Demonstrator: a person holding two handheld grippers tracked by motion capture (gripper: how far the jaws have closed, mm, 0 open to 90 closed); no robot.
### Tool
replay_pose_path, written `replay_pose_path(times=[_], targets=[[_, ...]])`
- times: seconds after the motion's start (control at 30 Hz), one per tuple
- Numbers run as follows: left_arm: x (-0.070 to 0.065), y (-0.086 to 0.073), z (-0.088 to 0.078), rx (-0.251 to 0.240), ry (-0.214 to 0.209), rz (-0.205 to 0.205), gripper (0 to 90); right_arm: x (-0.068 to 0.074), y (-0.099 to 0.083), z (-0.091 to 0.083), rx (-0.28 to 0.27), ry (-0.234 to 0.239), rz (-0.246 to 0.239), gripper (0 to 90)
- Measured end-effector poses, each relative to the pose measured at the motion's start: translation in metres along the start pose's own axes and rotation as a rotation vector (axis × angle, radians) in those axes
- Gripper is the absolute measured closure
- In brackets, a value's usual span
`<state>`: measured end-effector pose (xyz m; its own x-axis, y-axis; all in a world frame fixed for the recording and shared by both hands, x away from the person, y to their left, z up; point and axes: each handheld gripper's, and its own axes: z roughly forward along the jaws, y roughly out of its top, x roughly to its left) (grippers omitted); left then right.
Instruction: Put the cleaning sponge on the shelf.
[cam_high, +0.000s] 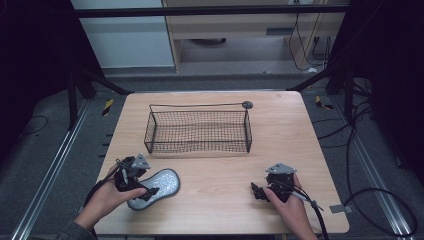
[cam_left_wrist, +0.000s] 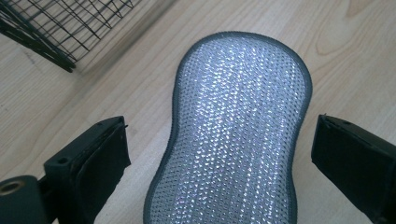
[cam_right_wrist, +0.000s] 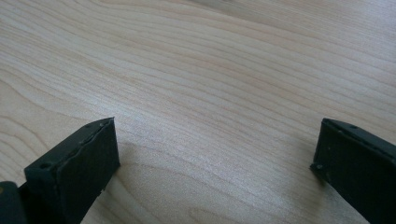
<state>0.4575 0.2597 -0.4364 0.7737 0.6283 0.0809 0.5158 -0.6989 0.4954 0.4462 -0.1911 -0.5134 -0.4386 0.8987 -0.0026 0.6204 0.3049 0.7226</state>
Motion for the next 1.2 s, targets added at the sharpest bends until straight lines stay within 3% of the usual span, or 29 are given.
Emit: replay_pose_path(times=[0.17, 0.5, 1.2], targets=[[-0.003, 0.0, 0.003, 0.02, -0.012, 0.016, 3.3, 0.0, 0.0, 0.0, 0.0, 0.0, -0.001, 0.4], [-0.004, 0.001, 0.023, 0.133, -0.041, 0.074, 3.8, 0.0, 0.0, 0.0, 0.001, -0.001, -0.001, 0.4], [0.001, 0.0, 0.035, 0.171, -0.073, 0.099, 3.7, 0.0, 0.0, 0.0, 0.003, 0.002, -0.003, 0.4]])
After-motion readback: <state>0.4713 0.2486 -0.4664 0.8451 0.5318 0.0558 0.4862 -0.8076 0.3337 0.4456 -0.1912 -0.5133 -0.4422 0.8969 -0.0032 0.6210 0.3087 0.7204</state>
